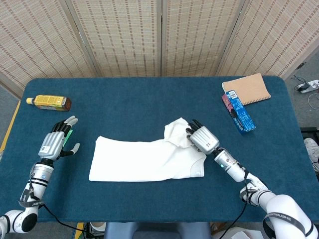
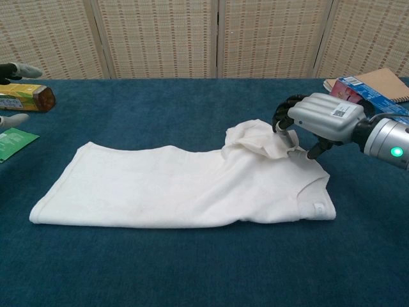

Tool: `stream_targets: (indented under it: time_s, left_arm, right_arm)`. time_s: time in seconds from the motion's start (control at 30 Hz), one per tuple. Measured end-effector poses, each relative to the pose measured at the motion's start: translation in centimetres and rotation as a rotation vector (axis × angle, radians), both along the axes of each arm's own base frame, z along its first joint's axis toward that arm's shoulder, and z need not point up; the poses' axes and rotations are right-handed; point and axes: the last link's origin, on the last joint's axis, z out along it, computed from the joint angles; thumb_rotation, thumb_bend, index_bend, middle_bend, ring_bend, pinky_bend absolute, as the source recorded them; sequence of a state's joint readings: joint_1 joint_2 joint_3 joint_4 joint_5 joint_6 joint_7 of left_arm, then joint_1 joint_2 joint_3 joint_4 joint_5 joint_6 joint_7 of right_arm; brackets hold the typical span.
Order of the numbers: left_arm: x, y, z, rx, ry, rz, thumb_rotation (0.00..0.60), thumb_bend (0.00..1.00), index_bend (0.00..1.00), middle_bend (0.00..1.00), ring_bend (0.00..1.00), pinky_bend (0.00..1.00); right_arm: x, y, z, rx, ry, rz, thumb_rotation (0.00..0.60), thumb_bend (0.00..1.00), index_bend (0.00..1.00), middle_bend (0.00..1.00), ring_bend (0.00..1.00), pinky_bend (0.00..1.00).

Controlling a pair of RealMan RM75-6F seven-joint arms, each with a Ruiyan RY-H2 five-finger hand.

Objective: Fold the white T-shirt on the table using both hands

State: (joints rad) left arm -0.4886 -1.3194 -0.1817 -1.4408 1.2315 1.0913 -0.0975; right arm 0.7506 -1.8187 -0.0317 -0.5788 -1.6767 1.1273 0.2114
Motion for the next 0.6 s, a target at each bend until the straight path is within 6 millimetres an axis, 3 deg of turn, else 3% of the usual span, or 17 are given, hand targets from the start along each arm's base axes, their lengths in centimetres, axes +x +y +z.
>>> stream_targets:
  time_s: [0.17, 0.6]
  left_arm:
    - [0.0, 0.0, 0.2, 0.009, -0.005, 0.001, 0.600, 0.38, 0.04, 0.05, 0.00, 0.01]
    - [0.0, -0.3, 0.8, 0.016, 0.005, -0.007, 0.600, 0.38, 0.04, 0.05, 0.00, 0.01]
  right_arm:
    - [0.4, -0.4, -0.2, -0.011, -0.050, -0.021, 0.600, 0.38, 0.71, 0.38, 0.20, 0.11]
    - [2.7, -3.9, 0.1, -0.110, -0.298, -0.232, 0.600, 0.39, 0.71, 0.39, 0.20, 0.11]
